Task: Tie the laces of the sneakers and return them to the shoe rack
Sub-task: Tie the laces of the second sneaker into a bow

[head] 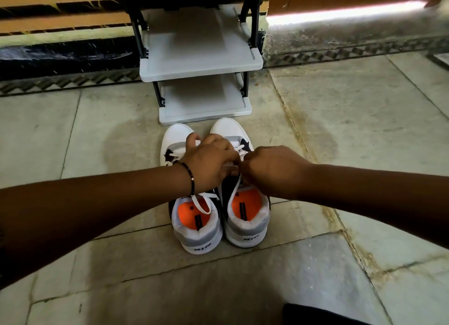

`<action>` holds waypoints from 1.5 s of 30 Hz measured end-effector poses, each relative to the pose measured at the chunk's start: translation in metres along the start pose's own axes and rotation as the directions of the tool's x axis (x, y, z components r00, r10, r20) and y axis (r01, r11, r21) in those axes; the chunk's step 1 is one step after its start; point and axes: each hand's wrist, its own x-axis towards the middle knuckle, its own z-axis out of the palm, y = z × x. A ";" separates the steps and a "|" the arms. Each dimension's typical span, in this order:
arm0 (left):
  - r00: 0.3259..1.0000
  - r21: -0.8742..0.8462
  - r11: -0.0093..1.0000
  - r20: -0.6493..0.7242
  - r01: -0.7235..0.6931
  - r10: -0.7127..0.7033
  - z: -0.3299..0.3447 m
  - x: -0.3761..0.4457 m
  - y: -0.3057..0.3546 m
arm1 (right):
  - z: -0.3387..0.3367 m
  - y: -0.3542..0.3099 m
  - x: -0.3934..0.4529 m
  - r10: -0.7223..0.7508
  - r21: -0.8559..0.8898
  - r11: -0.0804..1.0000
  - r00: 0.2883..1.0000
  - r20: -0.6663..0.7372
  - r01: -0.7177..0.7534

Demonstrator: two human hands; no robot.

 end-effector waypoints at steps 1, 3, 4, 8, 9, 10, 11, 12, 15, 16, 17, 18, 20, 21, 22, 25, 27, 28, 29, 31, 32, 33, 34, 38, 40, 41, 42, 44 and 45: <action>1.000 0.009 1.000 -0.020 -0.019 0.020 -0.002 0.001 0.000 | 0.003 0.001 0.001 -0.007 -0.016 1.000 1.000 0.002 0.007; 0.999 -0.004 1.000 -0.045 -0.027 0.027 -0.003 0.002 -0.002 | 0.006 0.003 0.000 0.001 -0.006 1.000 1.000 -0.002 -0.001; 0.998 -0.015 0.999 -0.048 -0.028 0.027 -0.004 0.003 -0.003 | 0.006 0.003 -0.001 0.014 0.018 1.000 1.000 -0.002 -0.014; 0.998 -0.037 0.998 -0.047 -0.051 0.049 -0.005 0.007 -0.004 | 0.006 -0.001 -0.002 0.069 0.085 0.994 0.997 0.023 -0.070; 0.997 -0.052 0.997 -0.049 -0.056 0.053 -0.005 0.008 -0.006 | 0.005 -0.002 0.000 0.077 0.086 0.993 0.997 0.026 -0.079; 0.997 -0.074 0.995 -0.054 -0.059 0.055 -0.005 0.008 -0.007 | 0.004 -0.002 0.003 0.087 0.092 0.992 0.995 0.040 -0.090; 0.997 -0.097 0.993 -0.060 -0.062 0.056 -0.006 0.009 -0.009 | 0.002 -0.003 0.005 0.096 0.105 0.989 0.993 0.067 -0.102; 0.996 -0.108 0.992 -0.066 -0.065 0.058 -0.006 0.009 -0.010 | -0.001 -0.003 0.006 0.104 0.126 0.985 0.990 0.092 -0.115; 0.996 -0.087 0.993 -0.065 -0.074 0.069 -0.006 0.010 -0.012 | -0.005 0.004 0.002 0.119 0.182 0.974 0.987 0.112 -0.138; 0.996 -0.090 0.994 -0.059 -0.069 0.064 -0.007 0.010 -0.013 | -0.003 0.008 -0.001 0.123 0.191 0.971 0.987 0.107 -0.142; 0.997 -0.100 0.993 -0.053 -0.059 0.054 -0.007 0.010 -0.015 | -0.002 0.011 -0.004 0.130 0.199 0.969 0.986 0.109 -0.149; 0.998 -0.109 0.993 -0.051 -0.049 0.044 -0.007 0.010 -0.016 | 0.001 0.013 -0.007 0.137 0.201 0.967 0.984 0.113 -0.158; 0.998 -0.127 0.991 -0.060 -0.036 0.029 -0.006 0.009 -0.017 | 0.006 0.016 -0.012 0.147 0.191 0.967 0.981 0.125 -0.170; 0.998 -0.137 0.990 -0.063 -0.026 0.018 -0.005 0.008 -0.016 | 0.008 0.016 -0.013 0.157 0.190 0.965 0.979 0.131 -0.181; 0.998 -0.146 0.989 -0.061 -0.014 0.005 -0.004 0.006 -0.016 | 0.008 0.017 -0.014 0.172 0.200 0.960 0.977 0.124 -0.194; 0.999 -0.213 0.977 -0.032 -0.003 -0.004 0.003 0.001 -0.016 | 0.005 0.016 -0.012 0.198 0.259 0.946 0.980 0.016 -0.195; 1.000 -0.249 0.969 -0.027 -0.007 0.000 0.006 -0.002 -0.015 | 0.004 0.013 -0.007 0.194 0.267 0.945 0.981 0.007 -0.189; 1.000 -0.232 0.973 -0.022 0.000 -0.005 0.006 -0.002 -0.013 | 0.005 0.011 -0.004 0.180 0.250 0.951 0.983 0.023 -0.180; 1.000 -0.186 0.982 -0.017 0.009 -0.013 0.005 -0.002 -0.011 | 0.008 0.009 -0.002 0.159 0.220 0.962 0.987 0.027 -0.161; 1.000 -0.011 1.000 -0.008 -0.007 0.007 0.003 0.000 -0.007 | 0.013 0.007 0.002 0.112 0.121 0.987 0.993 -0.023 -0.109; 0.999 0.111 0.993 0.002 -0.038 0.038 0.002 0.001 -0.005 | 0.014 0.008 0.002 0.089 0.065 0.994 0.995 -0.045 -0.086; 0.997 0.226 0.971 0.020 -0.074 0.072 0.001 0.001 -0.004 | 0.014 0.009 0.002 0.071 0.023 0.997 0.996 -0.050 -0.070; 0.994 0.311 0.944 0.042 -0.110 0.102 -0.001 0.001 -0.003 | 0.014 0.009 0.001 0.057 -0.002 0.998 0.997 -0.045 -0.058; 0.977 0.442 0.872 0.108 -0.211 0.183 -0.007 0.003 -0.007 | 0.015 0.009 -0.001 -0.016 -0.105 0.994 0.998 -0.053 0.011; 0.973 0.468 0.853 0.132 -0.232 0.192 -0.010 0.004 -0.008 | 0.016 0.010 -0.003 -0.034 -0.129 0.991 0.998 -0.055 0.027; 0.969 0.481 0.842 0.150 -0.243 0.195 -0.011 0.005 -0.008 | 0.016 0.011 -0.005 -0.033 -0.129 0.991 0.998 -0.044 0.027; 0.966 0.491 0.833 0.170 -0.255 0.195 -0.012 0.006 -0.007 | 0.016 0.011 -0.006 -0.034 -0.126 0.992 0.999 -0.036 0.029; 0.961 0.496 0.826 0.200 -0.267 0.190 -0.014 0.007 -0.006 | 0.017 0.011 -0.007 -0.036 -0.115 0.993 0.999 -0.025 0.032; 0.959 0.496 0.824 0.210 -0.274 0.192 -0.014 0.008 -0.007 | 0.017 0.011 -0.007 -0.034 -0.108 0.994 0.999 -0.018 0.032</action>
